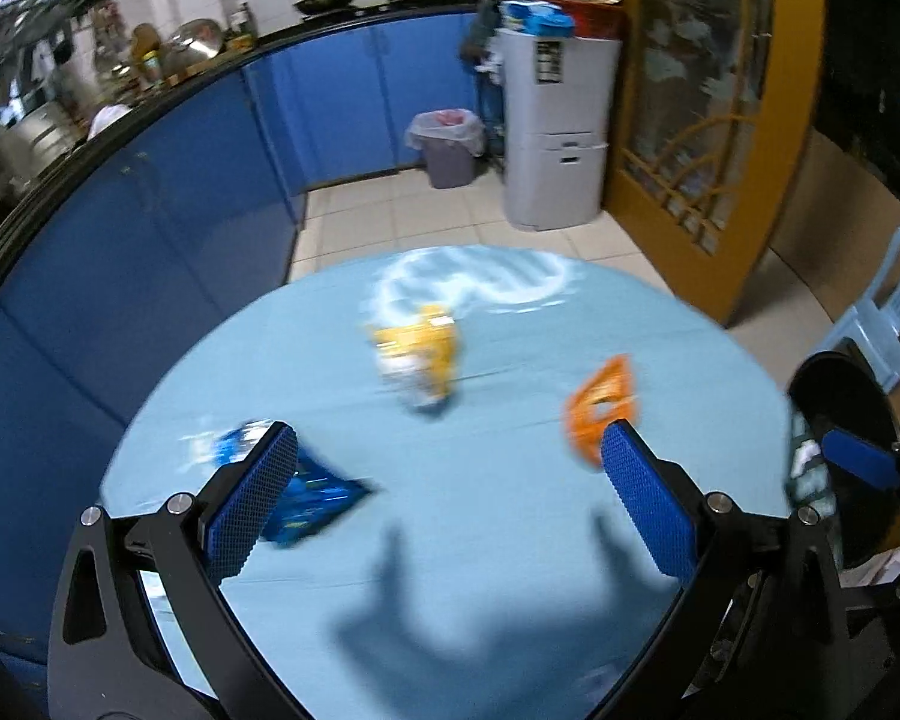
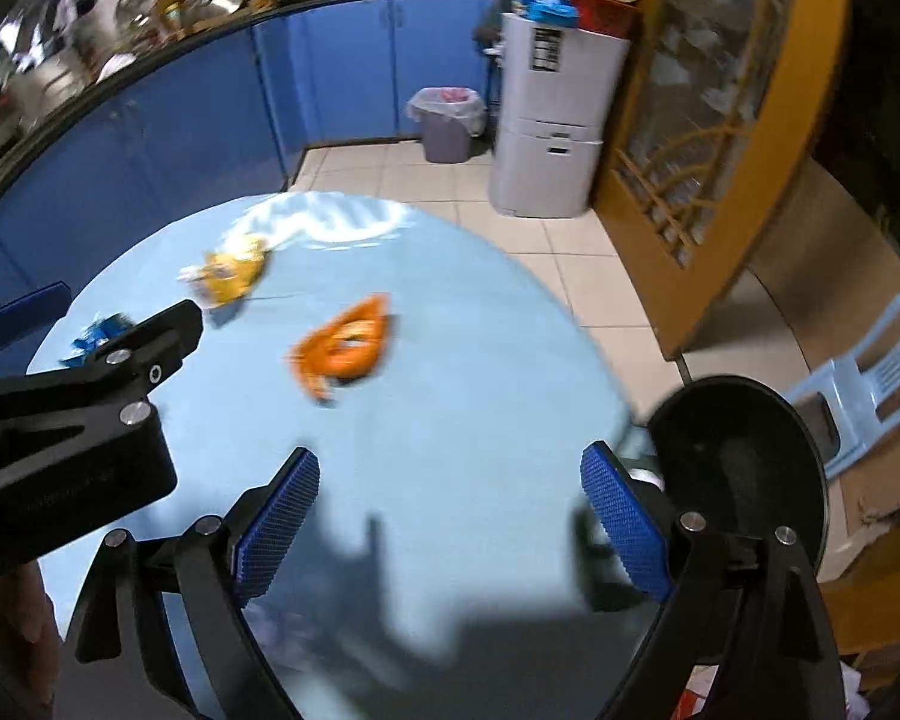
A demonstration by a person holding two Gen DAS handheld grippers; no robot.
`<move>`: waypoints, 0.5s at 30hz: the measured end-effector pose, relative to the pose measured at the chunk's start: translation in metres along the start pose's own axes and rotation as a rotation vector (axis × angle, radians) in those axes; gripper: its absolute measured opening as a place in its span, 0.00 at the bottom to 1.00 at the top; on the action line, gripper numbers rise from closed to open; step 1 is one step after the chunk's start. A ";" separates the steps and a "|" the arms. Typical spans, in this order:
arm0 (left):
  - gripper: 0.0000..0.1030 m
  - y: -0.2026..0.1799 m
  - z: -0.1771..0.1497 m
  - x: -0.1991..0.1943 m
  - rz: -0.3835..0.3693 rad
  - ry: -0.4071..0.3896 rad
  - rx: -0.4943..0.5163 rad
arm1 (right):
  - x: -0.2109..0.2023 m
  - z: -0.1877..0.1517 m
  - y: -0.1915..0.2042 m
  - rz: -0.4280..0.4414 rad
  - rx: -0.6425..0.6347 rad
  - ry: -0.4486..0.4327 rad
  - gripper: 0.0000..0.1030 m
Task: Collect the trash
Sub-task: 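Move both open tools back over the table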
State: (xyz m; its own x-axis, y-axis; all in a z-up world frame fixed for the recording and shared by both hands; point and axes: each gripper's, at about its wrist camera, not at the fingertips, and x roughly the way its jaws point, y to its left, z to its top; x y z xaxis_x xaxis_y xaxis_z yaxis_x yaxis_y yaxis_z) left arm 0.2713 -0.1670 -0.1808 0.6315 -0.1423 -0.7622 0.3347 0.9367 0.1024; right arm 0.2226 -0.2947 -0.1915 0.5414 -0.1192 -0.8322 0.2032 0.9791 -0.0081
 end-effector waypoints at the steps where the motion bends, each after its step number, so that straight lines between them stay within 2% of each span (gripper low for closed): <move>1: 0.97 0.011 -0.003 0.000 0.006 0.000 -0.009 | 0.000 0.001 0.008 -0.004 -0.008 0.001 0.84; 7: 0.97 0.058 -0.016 0.006 0.008 0.024 -0.066 | 0.006 0.006 0.059 -0.011 -0.057 0.016 0.84; 15: 0.97 0.090 -0.026 0.015 0.007 0.042 -0.118 | 0.017 0.013 0.084 -0.013 -0.069 0.037 0.84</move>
State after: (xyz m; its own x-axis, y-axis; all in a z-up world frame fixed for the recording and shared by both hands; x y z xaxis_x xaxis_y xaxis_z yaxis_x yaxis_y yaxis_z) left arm 0.2930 -0.0772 -0.1998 0.6026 -0.1244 -0.7883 0.2439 0.9692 0.0335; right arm 0.2596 -0.2168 -0.1989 0.5085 -0.1268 -0.8517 0.1522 0.9868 -0.0561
